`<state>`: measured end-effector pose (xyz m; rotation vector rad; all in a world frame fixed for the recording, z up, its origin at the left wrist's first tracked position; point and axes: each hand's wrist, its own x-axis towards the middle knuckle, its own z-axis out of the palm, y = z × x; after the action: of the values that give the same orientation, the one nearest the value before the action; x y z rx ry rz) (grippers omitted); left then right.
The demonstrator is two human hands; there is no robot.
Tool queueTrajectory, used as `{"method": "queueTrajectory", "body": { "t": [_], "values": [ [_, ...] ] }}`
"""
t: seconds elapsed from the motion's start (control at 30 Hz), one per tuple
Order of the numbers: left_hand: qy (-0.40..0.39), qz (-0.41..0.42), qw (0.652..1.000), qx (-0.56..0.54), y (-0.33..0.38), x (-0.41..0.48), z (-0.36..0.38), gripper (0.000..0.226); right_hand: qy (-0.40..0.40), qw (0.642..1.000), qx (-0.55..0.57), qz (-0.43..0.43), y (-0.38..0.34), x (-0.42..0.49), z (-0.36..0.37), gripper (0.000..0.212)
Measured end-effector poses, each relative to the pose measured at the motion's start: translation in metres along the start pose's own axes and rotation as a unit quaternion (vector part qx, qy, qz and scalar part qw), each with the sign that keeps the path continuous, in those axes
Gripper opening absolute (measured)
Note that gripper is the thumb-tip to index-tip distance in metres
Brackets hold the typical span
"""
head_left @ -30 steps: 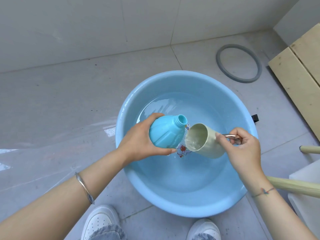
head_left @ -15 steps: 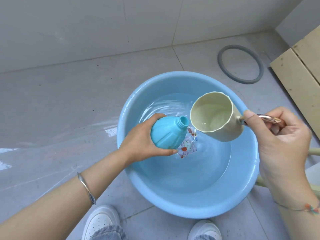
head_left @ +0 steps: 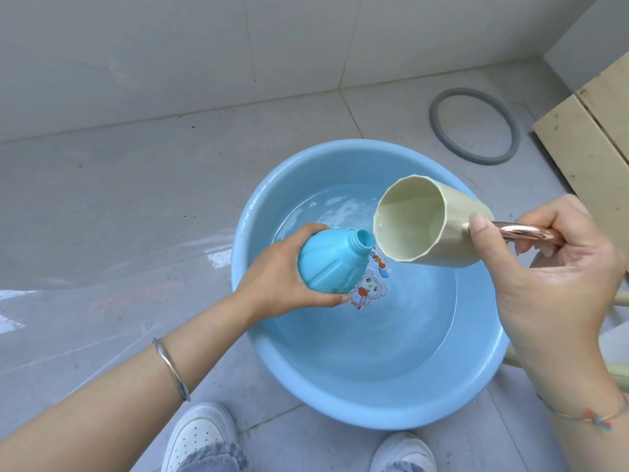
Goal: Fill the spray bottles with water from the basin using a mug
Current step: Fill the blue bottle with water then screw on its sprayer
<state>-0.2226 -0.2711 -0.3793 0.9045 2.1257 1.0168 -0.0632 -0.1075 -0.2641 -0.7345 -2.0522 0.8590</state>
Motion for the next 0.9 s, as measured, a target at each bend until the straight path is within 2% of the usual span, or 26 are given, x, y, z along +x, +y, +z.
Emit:
{"method": "queueTrajectory", "body": {
  "t": [0.13,0.9],
  "values": [
    [-0.002,-0.001,1.000,-0.002,0.000,0.000,0.000,0.083,-0.006,0.999,-0.026,-0.035,-0.003,0.000,0.001,0.040],
    [-0.001,0.004,1.000,0.012,0.001,0.000,0.000,0.084,-0.010,0.981,-0.107,-0.160,-0.016,0.004,0.002,0.030]
  ]
}}
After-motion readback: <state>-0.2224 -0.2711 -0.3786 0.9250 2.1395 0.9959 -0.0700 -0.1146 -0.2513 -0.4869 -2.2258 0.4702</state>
